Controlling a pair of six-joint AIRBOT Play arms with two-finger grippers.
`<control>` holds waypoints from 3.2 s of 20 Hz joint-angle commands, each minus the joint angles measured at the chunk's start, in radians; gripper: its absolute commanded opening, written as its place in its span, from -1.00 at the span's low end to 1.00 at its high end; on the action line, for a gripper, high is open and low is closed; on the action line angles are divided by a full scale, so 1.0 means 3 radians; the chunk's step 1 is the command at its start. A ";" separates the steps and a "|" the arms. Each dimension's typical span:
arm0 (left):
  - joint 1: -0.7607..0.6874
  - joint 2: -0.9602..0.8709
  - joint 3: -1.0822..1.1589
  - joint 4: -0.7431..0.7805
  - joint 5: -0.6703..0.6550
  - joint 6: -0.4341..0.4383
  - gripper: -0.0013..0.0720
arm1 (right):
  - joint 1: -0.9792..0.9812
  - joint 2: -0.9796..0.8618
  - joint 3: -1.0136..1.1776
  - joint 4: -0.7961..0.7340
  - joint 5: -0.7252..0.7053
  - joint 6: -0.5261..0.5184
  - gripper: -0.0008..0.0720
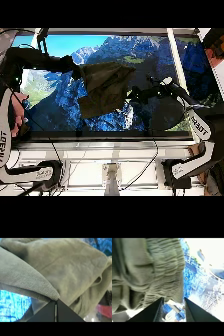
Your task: Fold the clothes and pants, and hang the long-sleeved shirts on hangers.
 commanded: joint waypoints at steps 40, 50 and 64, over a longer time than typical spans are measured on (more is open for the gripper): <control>0.0020 0.0174 0.0008 0.0113 -0.0562 -0.0015 -0.95 | -0.0336 0.0559 0.0003 0.0851 0.0050 -0.0505 -0.89; 0.0042 0.0735 0.0008 0.0114 -0.1272 -0.0048 -0.95 | -0.0994 0.1503 0.1022 0.0229 0.0217 0.0023 -0.89; -0.0013 0.0623 0.0008 0.0285 -0.1881 -0.0237 -0.96 | -0.1137 0.1475 0.1462 -0.1297 -0.1147 0.1219 -0.89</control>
